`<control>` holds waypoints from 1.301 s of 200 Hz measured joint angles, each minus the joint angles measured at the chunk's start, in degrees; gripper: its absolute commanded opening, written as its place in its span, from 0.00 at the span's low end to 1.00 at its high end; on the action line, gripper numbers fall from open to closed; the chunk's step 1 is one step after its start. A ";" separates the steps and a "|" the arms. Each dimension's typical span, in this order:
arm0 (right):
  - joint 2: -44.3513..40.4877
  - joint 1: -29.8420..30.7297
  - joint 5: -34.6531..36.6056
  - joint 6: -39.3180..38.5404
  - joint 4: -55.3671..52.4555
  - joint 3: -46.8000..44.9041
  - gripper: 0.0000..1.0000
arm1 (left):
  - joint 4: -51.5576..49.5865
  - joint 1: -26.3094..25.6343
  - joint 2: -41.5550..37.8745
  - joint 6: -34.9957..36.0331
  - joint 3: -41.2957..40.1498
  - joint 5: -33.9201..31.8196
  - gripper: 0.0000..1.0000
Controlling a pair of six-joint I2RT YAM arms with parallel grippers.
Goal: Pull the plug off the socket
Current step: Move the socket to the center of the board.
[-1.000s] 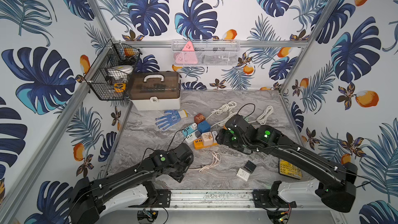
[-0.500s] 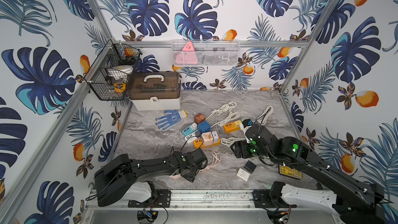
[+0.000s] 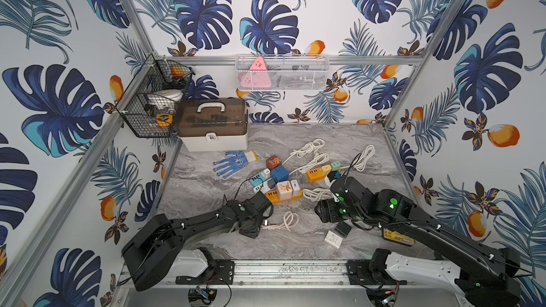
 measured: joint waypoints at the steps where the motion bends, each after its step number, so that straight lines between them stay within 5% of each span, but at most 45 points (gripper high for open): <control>1: 0.02 0.00 0.00 0.04 0.02 -0.02 0.81 | -0.22 0.31 -0.17 0.00 0.00 -0.04 0.00; 20: 0.61 0.00 -0.70 0.24 0.52 -0.17 0.80 | -5.40 8.96 -5.29 1.79 -1.01 -0.74 0.00; 52: 2.38 0.00 -2.27 0.24 1.90 -0.20 0.80 | -12.39 23.78 -7.72 16.26 -0.61 -2.16 0.00; 100: 5.16 0.20 -4.17 0.24 3.04 0.37 0.80 | -18.32 35.91 -8.20 36.06 0.90 -3.54 0.00; 212: 16.90 -0.76 -2.45 -4.87 1.75 9.79 0.79 | -21.42 37.00 -11.45 47.56 -4.22 -6.45 0.00; 260: 21.99 -8.22 -3.80 -11.21 2.47 12.74 0.79 | -21.11 36.85 -11.98 48.00 -4.92 -6.14 0.45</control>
